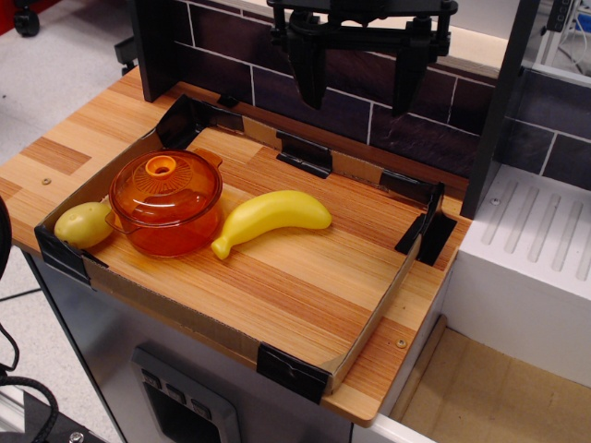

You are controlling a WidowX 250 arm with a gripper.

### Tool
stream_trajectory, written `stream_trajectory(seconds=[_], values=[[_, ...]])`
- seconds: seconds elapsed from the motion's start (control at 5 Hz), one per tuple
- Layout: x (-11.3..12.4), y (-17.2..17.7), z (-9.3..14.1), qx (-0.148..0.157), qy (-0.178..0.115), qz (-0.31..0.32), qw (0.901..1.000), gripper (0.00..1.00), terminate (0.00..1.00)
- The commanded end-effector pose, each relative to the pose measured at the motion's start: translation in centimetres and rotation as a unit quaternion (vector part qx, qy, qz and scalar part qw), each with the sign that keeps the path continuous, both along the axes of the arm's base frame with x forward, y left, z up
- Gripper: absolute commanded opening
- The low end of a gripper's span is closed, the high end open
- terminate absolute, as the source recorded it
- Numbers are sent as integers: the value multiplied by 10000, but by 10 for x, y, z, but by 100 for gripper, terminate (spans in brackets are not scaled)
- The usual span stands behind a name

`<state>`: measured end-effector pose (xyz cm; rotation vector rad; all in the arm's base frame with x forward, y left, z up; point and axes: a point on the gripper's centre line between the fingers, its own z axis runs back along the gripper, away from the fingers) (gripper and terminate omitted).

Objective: Take lid off pot

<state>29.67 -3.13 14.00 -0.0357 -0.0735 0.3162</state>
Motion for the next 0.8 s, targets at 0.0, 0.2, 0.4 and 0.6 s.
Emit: stream_trajectory(seconds=[0.0,0.2,0.4,0.6], values=[[0,0,0,0,0,0,10000,100,0],[-6,26,1,175,-29,-423,9989,100,0],[-18,54,1,88,-572,-754,9955,100,0],[-25,79,3,-115,-521,-1173,9917,100,0]])
